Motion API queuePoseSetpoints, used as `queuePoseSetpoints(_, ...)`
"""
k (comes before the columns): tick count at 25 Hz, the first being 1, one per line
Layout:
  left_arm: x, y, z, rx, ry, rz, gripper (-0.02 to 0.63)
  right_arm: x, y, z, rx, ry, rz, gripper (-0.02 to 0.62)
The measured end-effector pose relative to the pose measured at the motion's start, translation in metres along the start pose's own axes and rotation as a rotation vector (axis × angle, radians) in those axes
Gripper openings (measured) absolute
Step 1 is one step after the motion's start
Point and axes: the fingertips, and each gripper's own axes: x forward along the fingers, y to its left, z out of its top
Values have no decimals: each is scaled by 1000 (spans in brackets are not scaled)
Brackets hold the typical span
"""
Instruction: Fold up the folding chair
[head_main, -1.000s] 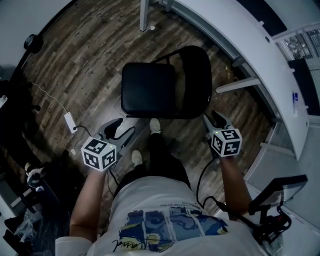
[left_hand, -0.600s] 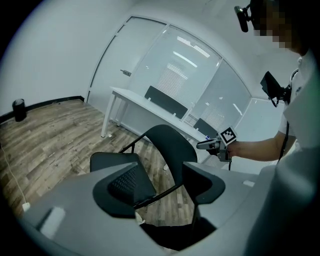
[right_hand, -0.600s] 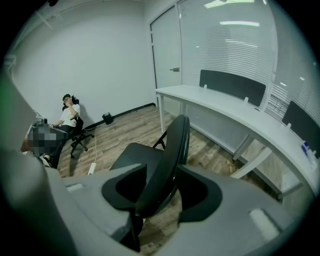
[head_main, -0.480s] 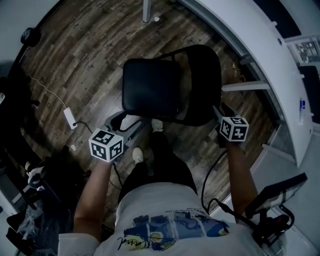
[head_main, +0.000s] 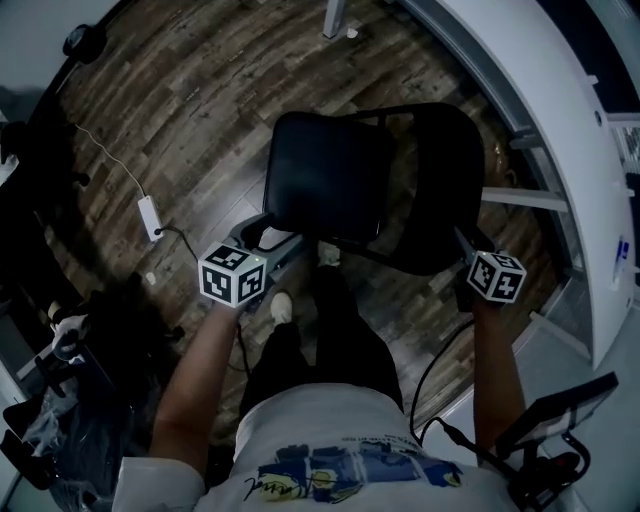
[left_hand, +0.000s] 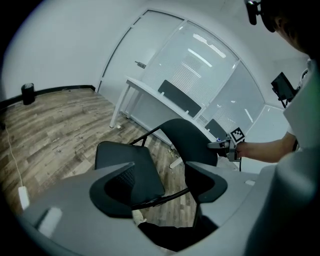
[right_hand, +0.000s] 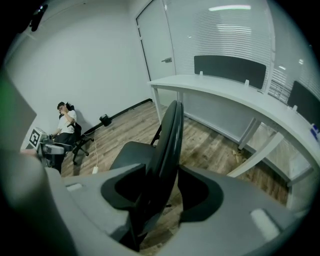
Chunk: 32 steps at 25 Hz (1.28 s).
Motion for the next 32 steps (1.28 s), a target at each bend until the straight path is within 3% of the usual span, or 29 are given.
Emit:
queuePoseSetpoints(8,40,55,-24,-70,7,36,328,6,-1,6,111,-9,57,191)
queuePoseSetpoints(19,88,130,-65,-150,42,86,338,27,8,6,120,-23,87,188)
queuePoseSetpoints(32,141,215,-115,-255,72,161,359,30,11,9,149,-57,125,126)
